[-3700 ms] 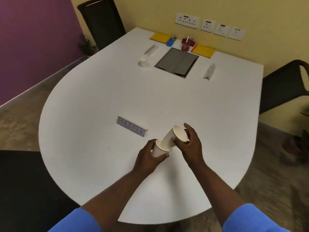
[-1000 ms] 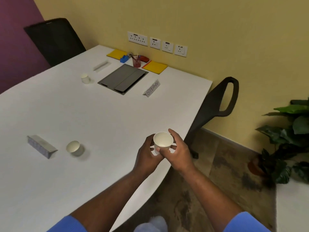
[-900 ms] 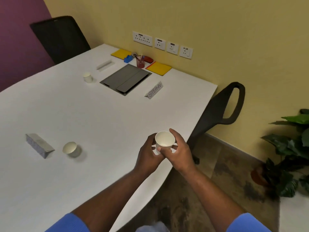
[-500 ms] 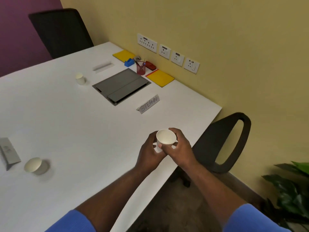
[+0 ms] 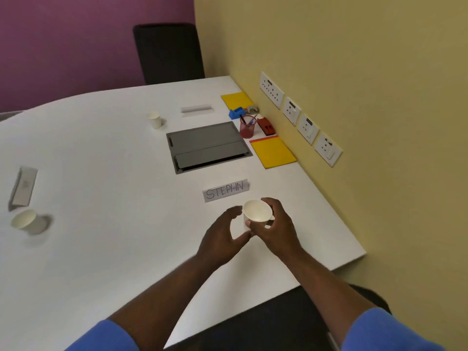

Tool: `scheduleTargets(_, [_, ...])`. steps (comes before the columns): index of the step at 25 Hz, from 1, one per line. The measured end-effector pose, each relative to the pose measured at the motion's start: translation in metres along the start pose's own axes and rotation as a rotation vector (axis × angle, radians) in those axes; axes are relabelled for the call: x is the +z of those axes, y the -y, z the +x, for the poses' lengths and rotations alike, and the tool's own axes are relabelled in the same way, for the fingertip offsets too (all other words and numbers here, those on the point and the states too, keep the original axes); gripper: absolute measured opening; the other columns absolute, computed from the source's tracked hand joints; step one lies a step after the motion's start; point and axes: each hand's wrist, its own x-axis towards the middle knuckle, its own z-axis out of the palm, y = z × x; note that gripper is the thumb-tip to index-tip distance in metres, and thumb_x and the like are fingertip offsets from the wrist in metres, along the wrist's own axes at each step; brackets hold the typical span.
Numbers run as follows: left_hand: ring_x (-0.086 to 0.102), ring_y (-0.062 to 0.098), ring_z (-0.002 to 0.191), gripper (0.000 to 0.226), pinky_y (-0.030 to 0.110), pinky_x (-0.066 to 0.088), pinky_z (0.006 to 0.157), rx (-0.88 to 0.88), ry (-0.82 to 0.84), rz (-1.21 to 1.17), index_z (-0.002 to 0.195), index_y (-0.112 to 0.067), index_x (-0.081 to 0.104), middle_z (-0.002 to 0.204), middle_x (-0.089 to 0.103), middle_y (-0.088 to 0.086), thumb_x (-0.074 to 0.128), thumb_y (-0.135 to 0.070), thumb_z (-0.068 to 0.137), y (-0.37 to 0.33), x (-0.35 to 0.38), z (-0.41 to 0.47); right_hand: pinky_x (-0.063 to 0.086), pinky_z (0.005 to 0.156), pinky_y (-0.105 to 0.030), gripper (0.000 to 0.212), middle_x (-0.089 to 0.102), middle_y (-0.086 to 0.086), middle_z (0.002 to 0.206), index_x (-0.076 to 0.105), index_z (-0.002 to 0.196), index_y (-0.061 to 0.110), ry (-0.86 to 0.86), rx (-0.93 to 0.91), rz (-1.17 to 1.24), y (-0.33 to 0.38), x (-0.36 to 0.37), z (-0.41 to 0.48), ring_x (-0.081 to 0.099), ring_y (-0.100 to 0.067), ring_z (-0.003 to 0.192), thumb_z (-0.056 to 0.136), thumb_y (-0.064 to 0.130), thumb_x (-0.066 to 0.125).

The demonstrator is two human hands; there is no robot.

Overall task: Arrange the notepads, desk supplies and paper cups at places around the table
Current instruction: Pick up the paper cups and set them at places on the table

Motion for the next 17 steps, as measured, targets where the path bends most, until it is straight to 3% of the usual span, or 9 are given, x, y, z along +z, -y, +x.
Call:
scheduleTargets(3, [0.039,0.010,0.146,0.079,0.028,0.032,0.120,-0.007,-0.033,0.156,0.155,-0.029,0.038,0.160,0.042,-0.010,0.066,-0.063,0.089,0.000,0.034,0.025,0.058,0.087,-0.036,0.071,0.061,0.009,0.123,0.053,0.132,0.022,-0.017,0.017,0.016,-0.032,-0.024,0.041,0.060,-0.017,0.109,0.073,0.033,0.090])
scheduleTargets(6, [0.012,0.016,0.159,0.082,0.039,0.015,0.128,-0.076,-0.008,0.296,0.163,-0.022,0.023,0.171,0.015,-0.002,0.054,-0.060,0.097,0.022,0.082,0.052,0.056,0.086,-0.030,0.073,0.058,0.009,0.122,0.052,0.133,0.021,-0.010,0.018,0.007,-0.071,-0.033,0.085,0.058,-0.016,0.109,0.073,0.032,0.090])
scheduleTargets(9, [-0.009,0.022,0.159,0.084,0.048,0.005,0.129,-0.135,0.114,0.454,0.165,-0.019,0.004,0.170,-0.014,0.001,0.036,-0.064,0.102,0.063,0.132,0.083,0.053,0.087,-0.027,0.074,0.058,0.009,0.124,0.051,0.134,0.023,-0.032,0.067,0.008,-0.116,-0.027,0.124,0.057,-0.016,0.111,0.073,0.032,0.090])
scheduleTargets(13, [-0.013,0.028,0.159,0.086,0.053,0.000,0.128,-0.146,0.169,0.559,0.164,-0.018,-0.004,0.170,-0.016,0.007,0.024,-0.069,0.100,0.105,0.183,0.117,0.051,0.092,-0.027,0.076,0.059,0.005,0.132,0.050,0.136,0.021,-0.041,0.069,-0.026,-0.166,-0.013,0.165,0.055,-0.013,0.116,0.073,0.032,0.090])
scheduleTargets(17, [-0.014,0.031,0.158,0.083,0.059,-0.001,0.126,-0.135,0.188,0.621,0.165,-0.021,0.000,0.171,-0.013,0.008,0.020,-0.071,0.101,0.134,0.213,0.132,0.046,0.092,-0.021,0.079,0.057,0.005,0.137,0.047,0.140,0.022,-0.090,0.086,-0.025,-0.202,-0.003,0.205,0.052,-0.010,0.118,0.074,0.035,0.089])
